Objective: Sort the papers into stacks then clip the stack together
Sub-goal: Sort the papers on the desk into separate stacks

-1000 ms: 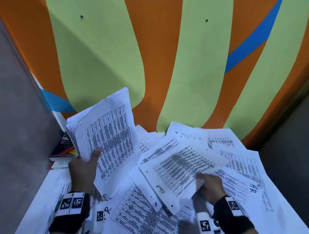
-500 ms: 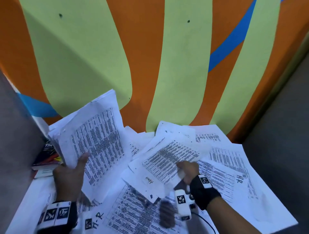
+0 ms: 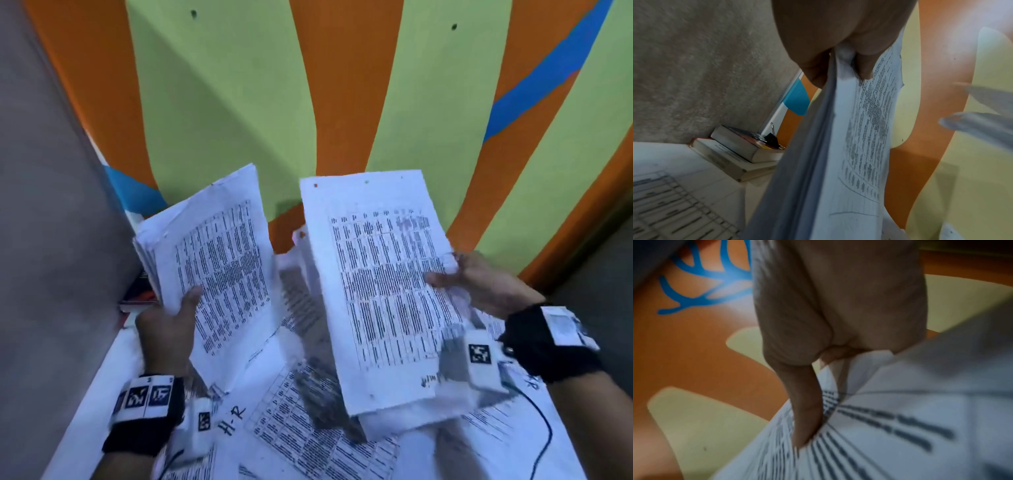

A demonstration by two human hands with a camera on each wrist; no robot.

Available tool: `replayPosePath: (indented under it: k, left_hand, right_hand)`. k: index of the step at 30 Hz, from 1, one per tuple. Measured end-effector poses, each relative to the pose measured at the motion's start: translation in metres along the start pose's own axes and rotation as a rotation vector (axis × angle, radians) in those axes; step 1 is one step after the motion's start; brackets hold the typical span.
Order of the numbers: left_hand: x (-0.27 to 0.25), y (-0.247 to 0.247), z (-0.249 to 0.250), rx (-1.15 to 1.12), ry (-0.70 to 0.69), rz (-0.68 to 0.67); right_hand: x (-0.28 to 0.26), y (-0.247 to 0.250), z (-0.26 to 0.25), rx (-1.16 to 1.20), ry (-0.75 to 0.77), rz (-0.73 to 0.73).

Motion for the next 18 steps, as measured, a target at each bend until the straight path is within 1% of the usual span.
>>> replayPosePath:
  k: [2, 4, 7, 9, 10, 11, 13, 16, 18]
  left_hand:
    - [0.003, 0.009, -0.003, 0.022, -0.008, 0.022]
    - [0.006, 0.019, -0.008, 0.037, -0.029, 0.039]
    - [0.004, 0.035, -0.015, 0.052, -0.008, 0.068]
    - [0.002, 0.041, -0.016, 0.062, 0.006, 0.073]
    - [0.0, 0.043, -0.016, 0.063, 0.008, 0.078]
    - [-0.001, 0.043, -0.015, 0.057, 0.014, 0.082]
    - [-0.005, 0.043, -0.014, 0.043, 0.032, 0.086]
    - [-0.006, 0.041, -0.016, 0.045, 0.052, 0.076]
    - [-0.007, 0.039, -0.015, 0.052, 0.055, 0.067]
  right_hand:
    - [0.015, -0.016, 0.014, -0.144, -0.089, -0.032]
    - [0.032, -0.025, 0.05, -0.276, -0.263, 0.059]
    - [0.062, -0.028, 0.12, -0.339, -0.483, 0.253]
    - [0.072, -0.03, 0.15, -0.529, -0.595, 0.345]
    - [0.071, -0.034, 0.156, -0.625, -0.669, 0.368]
    - [0.071, -0.036, 0.158, -0.648, -0.719, 0.395]
    - [0.071, -0.037, 0.16, -0.657, -0.772, 0.437]
    - [0.074, -0.038, 0.157, -0.544, -0.697, 0.446]
    - [0.072, -0.037, 0.154, -0.489, -0.646, 0.491]
Point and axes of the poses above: each hand's wrist, its own x-axis towards the middle knuckle, its own y-axis out of the back of the hand, z = x × y, the point moved 3 cm from there along x, towards the middle knuckle, and after that the axes turned 12 degrees about -x, right-handed, at the moved point
